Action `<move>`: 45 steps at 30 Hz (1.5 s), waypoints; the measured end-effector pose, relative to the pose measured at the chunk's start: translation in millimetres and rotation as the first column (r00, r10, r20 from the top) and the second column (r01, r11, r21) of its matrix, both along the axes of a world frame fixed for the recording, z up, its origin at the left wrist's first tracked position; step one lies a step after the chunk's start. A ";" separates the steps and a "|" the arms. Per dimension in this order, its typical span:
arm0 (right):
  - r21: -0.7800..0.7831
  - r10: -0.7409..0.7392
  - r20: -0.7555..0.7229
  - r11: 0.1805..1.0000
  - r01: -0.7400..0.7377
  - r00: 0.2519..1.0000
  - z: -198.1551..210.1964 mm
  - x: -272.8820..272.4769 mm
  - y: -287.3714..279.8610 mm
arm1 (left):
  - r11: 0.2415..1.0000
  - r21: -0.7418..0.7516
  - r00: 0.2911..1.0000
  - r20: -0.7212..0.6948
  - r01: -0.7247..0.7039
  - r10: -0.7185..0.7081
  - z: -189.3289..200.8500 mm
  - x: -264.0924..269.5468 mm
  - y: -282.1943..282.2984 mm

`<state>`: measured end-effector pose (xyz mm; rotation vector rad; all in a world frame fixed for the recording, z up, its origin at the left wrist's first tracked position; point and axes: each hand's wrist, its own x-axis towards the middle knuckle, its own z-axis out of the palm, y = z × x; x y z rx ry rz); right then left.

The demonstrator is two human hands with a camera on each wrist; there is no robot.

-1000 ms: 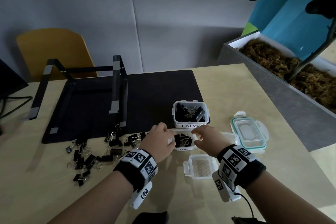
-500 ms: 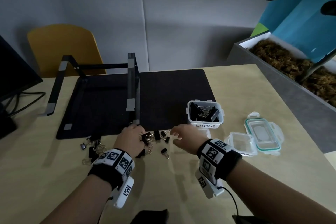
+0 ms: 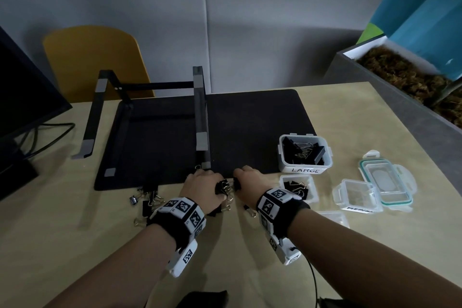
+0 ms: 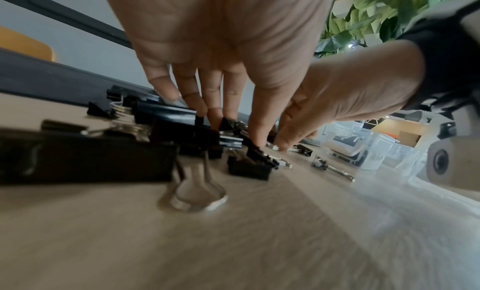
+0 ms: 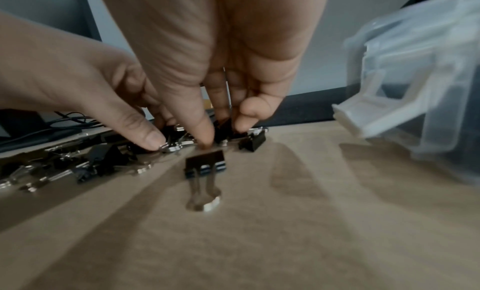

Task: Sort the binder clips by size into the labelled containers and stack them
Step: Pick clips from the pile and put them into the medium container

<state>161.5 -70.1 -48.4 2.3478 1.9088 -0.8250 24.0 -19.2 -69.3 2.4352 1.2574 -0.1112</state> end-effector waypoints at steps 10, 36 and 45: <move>0.111 -0.122 -0.032 0.986 0.124 0.992 18.8 15.9 -13.8 | 0.999 0.050 0.996 0.088 -0.018 0.014 5.4 -1.3 -0.2; 0.082 -0.198 -0.012 0.977 0.198 0.980 37.9 132.4 -89.9 | 1.000 -0.009 0.949 0.314 -0.012 0.014 38.3 85.6 -55.6; 0.098 -0.175 -0.061 0.979 0.180 0.983 32.1 139.9 -94.0 | 0.999 -0.043 0.940 0.339 -0.005 0.019 28.0 112.0 -66.0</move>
